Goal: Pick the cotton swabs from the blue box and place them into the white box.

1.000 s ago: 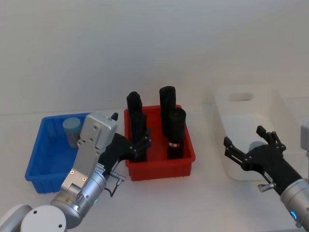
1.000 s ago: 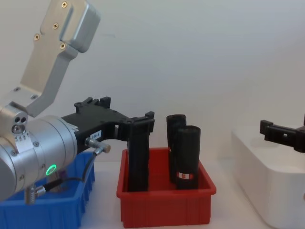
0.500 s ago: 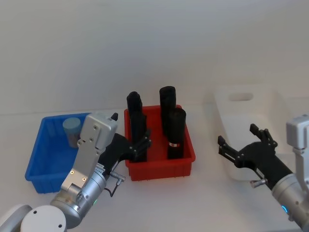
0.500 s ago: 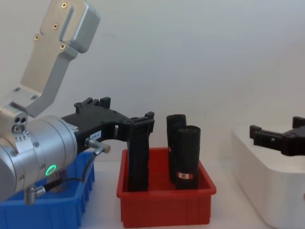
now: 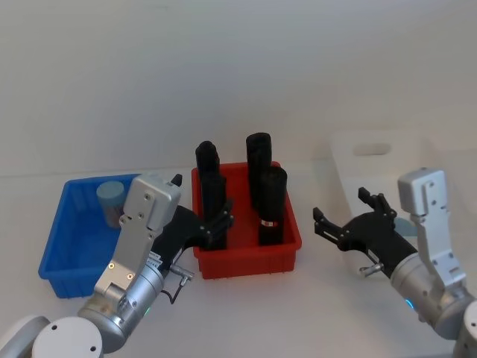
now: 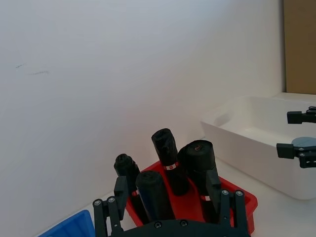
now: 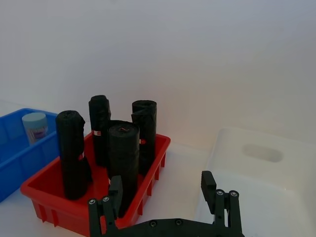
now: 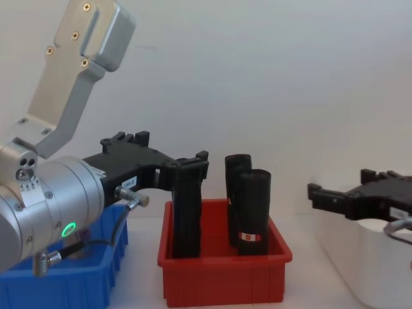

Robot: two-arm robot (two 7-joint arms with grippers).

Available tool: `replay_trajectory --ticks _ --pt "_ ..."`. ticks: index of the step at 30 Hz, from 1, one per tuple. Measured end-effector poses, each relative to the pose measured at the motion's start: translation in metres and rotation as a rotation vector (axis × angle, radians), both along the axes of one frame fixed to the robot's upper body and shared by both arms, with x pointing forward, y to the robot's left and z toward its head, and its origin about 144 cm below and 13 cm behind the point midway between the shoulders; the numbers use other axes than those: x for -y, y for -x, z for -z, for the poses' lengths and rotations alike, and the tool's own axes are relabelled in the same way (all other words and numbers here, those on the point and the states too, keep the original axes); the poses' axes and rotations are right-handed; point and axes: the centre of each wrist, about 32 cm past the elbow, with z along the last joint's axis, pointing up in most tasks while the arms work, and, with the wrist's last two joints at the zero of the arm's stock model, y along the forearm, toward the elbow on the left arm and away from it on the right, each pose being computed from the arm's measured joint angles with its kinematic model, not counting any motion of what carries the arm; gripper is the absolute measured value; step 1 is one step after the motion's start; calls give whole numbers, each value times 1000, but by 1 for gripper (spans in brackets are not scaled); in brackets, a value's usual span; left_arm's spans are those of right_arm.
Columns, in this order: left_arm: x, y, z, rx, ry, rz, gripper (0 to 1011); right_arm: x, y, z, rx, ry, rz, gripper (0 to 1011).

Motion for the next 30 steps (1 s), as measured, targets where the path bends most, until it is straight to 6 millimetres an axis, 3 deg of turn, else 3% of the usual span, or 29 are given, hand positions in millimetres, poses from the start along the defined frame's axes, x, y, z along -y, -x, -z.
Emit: replay_trajectory --ticks 30 --pt "0 0 0 0 0 0 1004 -27 -82 16 -15 36 -142 1001"
